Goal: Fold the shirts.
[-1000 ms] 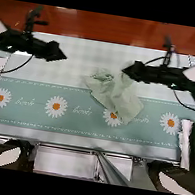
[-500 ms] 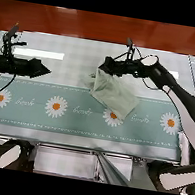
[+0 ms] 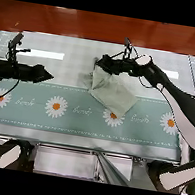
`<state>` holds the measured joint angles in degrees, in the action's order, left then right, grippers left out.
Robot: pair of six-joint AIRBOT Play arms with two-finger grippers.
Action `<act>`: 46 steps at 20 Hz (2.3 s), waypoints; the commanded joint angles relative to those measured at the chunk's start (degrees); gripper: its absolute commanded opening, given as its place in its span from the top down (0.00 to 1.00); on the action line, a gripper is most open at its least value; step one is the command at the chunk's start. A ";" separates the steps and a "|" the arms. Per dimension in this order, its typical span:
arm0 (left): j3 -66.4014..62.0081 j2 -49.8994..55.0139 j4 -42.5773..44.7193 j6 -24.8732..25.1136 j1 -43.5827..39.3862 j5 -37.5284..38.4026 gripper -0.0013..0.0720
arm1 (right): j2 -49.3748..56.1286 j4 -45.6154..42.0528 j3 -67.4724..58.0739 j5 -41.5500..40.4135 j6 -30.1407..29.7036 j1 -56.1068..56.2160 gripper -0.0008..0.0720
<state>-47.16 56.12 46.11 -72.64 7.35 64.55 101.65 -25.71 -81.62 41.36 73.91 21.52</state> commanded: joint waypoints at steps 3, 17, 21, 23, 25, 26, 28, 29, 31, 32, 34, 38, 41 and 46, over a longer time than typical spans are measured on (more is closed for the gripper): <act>0.31 -0.48 -0.04 -0.15 0.70 0.11 0.95 | -1.57 0.11 -0.09 11.02 4.24 -2.25 0.43; 0.87 -18.88 -1.31 0.00 15.12 1.97 0.95 | -58.93 -42.45 42.97 21.57 14.62 -39.67 0.42; 3.26 -16.81 -1.31 -0.04 8.26 -0.79 0.95 | -52.26 -17.22 58.62 11.10 5.18 -37.13 0.42; 4.96 -15.72 -1.33 -0.28 6.40 -2.12 0.95 | -44.57 -10.23 58.99 10.64 0.24 -34.10 0.42; 6.08 -14.51 -1.33 -0.28 5.51 -2.16 0.95 | -36.70 -2.12 57.90 10.43 -5.51 -31.67 0.42; 6.25 -14.01 -1.33 -0.28 5.27 -2.21 0.95 | -33.27 0.50 57.02 10.49 -7.28 -30.60 0.42; 6.25 -13.49 -1.33 -0.28 5.11 -2.73 0.95 | -27.28 5.29 54.55 10.62 -10.14 -27.58 0.42; 6.25 -13.49 -1.33 -0.26 5.14 -3.23 0.95 | -24.76 6.84 52.92 10.32 -10.51 -25.57 0.42; 6.25 -13.49 -1.33 -0.59 5.14 -4.15 0.95 | -20.63 8.61 48.78 8.90 -10.58 -21.49 0.42; 6.25 -13.49 -1.33 -0.66 5.11 -4.46 0.95 | -18.86 9.60 46.62 8.85 -10.60 -19.82 0.42; 6.25 -13.49 -1.33 -0.66 5.14 -4.57 0.95 | -15.65 9.66 41.83 8.46 -10.36 -16.72 0.46; 6.25 -13.49 -1.33 -0.66 5.11 -4.57 0.95 | -13.66 8.28 31.67 10.16 -10.49 -14.12 0.96; 6.25 -13.49 -1.33 -0.66 5.11 -4.59 0.95 | -13.66 2.01 18.82 14.91 -4.55 -13.79 0.96; 6.23 -13.53 -1.33 -0.70 5.14 -4.48 0.95 | -13.66 -6.60 -3.28 22.69 3.98 -14.25 0.96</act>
<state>-40.93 42.61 44.75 -73.30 12.49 60.03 87.83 -27.03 -73.41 59.29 72.51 7.38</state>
